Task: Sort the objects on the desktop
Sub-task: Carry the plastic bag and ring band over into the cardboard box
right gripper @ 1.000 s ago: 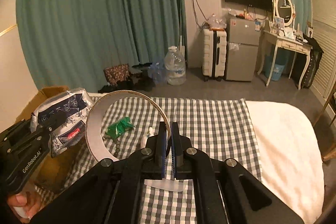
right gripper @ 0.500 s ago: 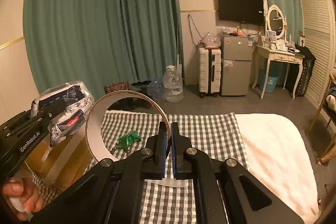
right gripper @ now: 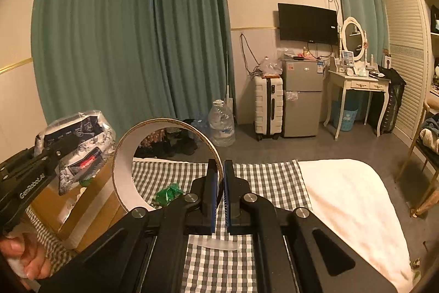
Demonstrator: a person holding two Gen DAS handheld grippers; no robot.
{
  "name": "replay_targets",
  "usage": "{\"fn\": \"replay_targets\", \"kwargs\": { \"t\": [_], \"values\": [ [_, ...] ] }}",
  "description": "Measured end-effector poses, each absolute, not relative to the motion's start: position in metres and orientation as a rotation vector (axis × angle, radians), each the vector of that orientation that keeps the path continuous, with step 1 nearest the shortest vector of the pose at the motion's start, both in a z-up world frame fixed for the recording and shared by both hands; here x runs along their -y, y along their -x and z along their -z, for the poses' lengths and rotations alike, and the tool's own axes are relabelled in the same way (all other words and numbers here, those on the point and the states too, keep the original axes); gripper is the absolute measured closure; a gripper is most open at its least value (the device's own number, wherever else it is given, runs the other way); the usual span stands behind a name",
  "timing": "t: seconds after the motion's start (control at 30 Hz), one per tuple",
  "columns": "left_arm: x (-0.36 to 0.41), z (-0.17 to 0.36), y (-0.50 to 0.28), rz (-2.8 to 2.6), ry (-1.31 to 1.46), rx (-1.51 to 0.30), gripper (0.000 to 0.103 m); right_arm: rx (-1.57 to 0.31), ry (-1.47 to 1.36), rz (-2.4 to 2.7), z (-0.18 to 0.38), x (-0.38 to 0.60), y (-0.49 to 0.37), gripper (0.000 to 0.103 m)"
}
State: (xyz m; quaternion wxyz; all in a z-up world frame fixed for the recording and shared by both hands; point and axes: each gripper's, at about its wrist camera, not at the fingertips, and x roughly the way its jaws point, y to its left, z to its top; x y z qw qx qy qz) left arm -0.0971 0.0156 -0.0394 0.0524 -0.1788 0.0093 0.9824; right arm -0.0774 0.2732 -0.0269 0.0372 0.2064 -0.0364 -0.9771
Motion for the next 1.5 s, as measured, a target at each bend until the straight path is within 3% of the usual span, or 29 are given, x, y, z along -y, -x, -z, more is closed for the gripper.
{"fn": "replay_targets", "kwargs": {
  "t": [0.53, 0.73, 1.03, 1.37, 1.5],
  "values": [
    [0.021, 0.034, 0.094, -3.022, 0.525, -0.067, 0.083, 0.057, -0.626, 2.978, 0.019, -0.221, 0.085, 0.099],
    [0.038, 0.029, 0.090, -3.053, 0.517, -0.198, 0.083, 0.074, -0.614, 2.964, 0.015, -0.195, 0.087, 0.099],
    [0.080, 0.029, 0.098, -3.109, 0.557, -0.168, 0.083, 0.017, -0.604, 2.937, 0.012, -0.147, 0.095, 0.099],
    [0.159, 0.039, 0.112, -3.165, 0.695, 0.041, 0.083, -0.002, -0.602, 2.876, 0.015, -0.099, 0.106, 0.098],
    [0.168, 0.042, 0.112, -3.163, 0.681, 0.030, 0.083, -0.013, -0.605, 2.851, 0.021, -0.078, 0.112, 0.097]
  ]
}}
